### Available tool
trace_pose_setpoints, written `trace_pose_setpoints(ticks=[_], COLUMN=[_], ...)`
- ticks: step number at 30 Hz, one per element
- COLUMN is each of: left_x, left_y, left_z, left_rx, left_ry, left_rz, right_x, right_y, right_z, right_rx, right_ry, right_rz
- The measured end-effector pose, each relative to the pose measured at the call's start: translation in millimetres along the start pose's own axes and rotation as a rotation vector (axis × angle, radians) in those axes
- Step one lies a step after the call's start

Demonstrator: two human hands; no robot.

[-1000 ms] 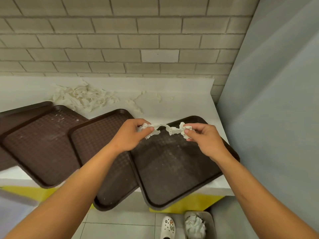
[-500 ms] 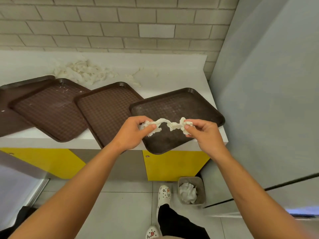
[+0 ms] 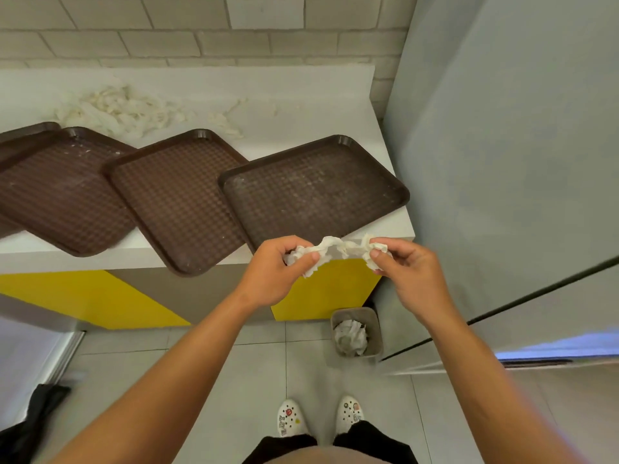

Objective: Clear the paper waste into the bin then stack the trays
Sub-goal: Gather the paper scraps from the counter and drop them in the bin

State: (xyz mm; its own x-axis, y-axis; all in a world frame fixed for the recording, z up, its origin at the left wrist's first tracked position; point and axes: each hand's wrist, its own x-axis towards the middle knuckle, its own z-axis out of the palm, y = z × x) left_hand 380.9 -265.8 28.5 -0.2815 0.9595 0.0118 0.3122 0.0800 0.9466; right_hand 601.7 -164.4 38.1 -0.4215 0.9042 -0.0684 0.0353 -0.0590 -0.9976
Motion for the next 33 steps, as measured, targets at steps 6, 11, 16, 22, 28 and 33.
trace_pose_setpoints(ticks=[6,11,16,22,28,33], left_x=[4.8,7.0,5.2,16.5,38.3,55.9], left_y=[-14.9,-45.7,-92.0,-164.8,-262.4,-332.1], left_z=[51.6,97.1,136.5,171.8,214.4,253.1], left_rx=[-0.062,-0.131,-0.111,-0.106,0.008,0.126], left_ry=[0.02,0.02,-0.039,-0.017,-0.041,-0.125], left_rz=[-0.076,-0.178,-0.266,-0.384,-0.505,-0.545], right_x=[-7.4,-10.8,-8.3,6.0,30.1,43.5], right_y=[30.7,66.6,115.3,190.5,303.5,397.9], right_z=[-28.6,-51.9,-65.9,-69.1,-72.8,-76.4], right_rx=[0.0,-0.005,-0.077,-0.121,-0.224,-0.285], right_ry=[0.056,0.092,0.1,0.117,0.204,0.202], right_rz=[0.087,0.19,0.235,0.294,0.442,0.565])
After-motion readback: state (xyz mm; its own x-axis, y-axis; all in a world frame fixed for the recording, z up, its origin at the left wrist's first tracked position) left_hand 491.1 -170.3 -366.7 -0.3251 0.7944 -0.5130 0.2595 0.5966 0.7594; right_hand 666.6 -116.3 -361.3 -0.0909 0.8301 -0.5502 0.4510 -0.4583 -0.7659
